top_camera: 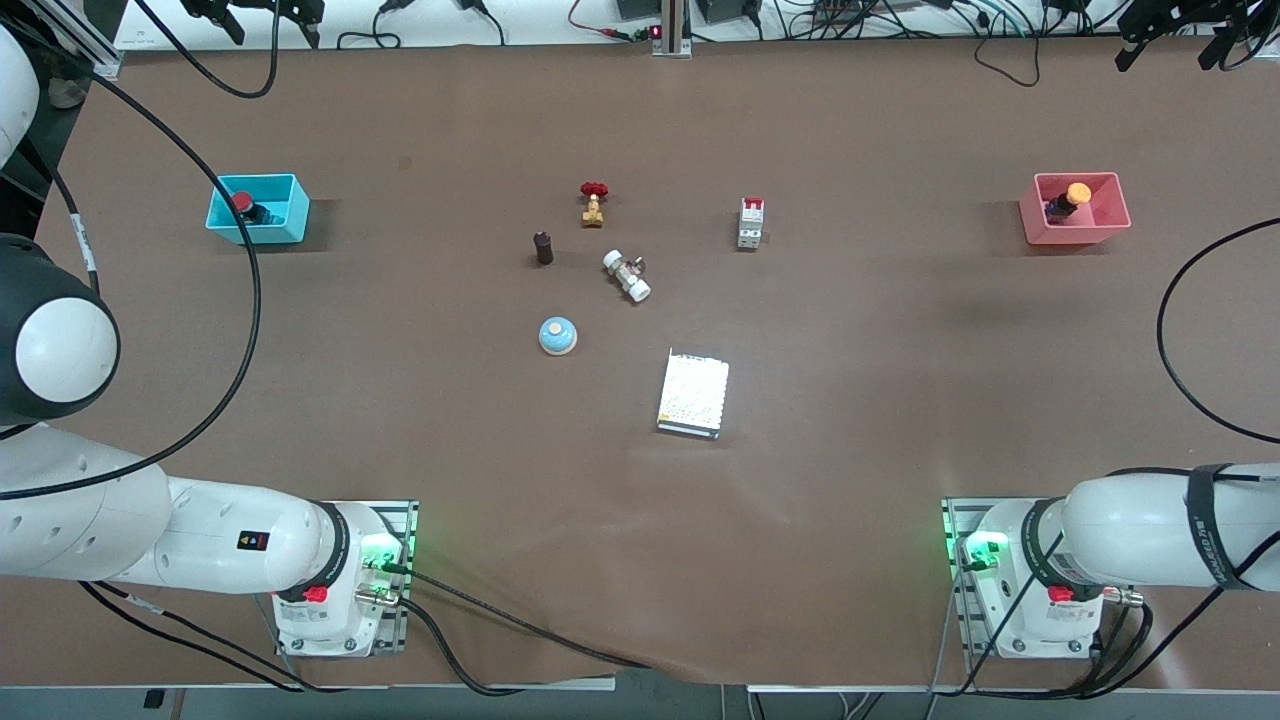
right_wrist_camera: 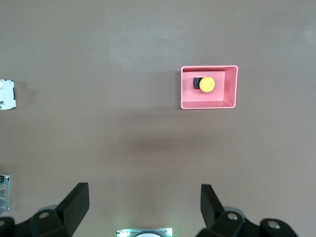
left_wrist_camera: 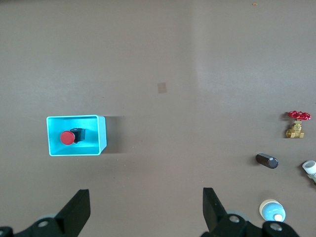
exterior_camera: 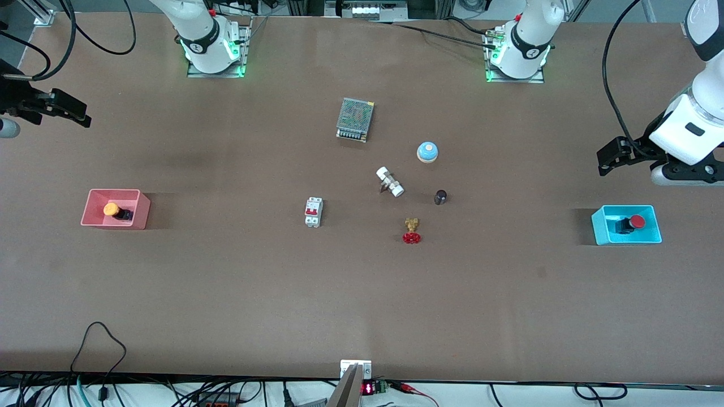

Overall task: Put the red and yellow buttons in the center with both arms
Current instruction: 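Move the right gripper over the yellow button in the pink box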

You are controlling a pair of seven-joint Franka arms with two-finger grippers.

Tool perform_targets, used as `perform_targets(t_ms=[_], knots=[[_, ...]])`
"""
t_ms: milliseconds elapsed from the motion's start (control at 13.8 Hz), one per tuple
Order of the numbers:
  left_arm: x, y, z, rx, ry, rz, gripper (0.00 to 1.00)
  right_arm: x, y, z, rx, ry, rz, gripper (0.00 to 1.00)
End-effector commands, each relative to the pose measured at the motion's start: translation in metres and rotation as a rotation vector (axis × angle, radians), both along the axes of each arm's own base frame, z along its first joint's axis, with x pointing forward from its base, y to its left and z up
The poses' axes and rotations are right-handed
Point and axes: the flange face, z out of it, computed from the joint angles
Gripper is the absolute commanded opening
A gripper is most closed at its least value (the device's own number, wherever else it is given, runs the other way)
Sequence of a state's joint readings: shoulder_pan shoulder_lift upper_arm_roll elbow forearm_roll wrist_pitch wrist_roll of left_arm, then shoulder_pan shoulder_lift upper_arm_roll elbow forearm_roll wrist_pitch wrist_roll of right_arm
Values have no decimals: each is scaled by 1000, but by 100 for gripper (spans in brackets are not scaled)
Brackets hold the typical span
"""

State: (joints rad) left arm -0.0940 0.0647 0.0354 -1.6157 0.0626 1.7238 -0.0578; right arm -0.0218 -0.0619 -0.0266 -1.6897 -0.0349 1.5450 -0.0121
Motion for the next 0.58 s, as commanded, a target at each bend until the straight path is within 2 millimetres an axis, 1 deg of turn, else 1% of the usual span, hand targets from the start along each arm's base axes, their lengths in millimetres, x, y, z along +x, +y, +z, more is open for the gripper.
perform_targets(t_ms=[0, 217, 434, 506], knots=[[5, 8, 5, -11, 3, 9, 100, -3, 2, 6, 7, -18, -14, 100], [5, 17, 4, -32, 7, 30, 100, -1, 2, 4, 8, -16, -16, 100], [7, 17, 3, -32, 5, 28, 100, 2, 7, 0, 7, -13, -5, 100], [7, 17, 2, -32, 7, 28, 100, 4, 6, -6, 7, -2, -8, 100]])
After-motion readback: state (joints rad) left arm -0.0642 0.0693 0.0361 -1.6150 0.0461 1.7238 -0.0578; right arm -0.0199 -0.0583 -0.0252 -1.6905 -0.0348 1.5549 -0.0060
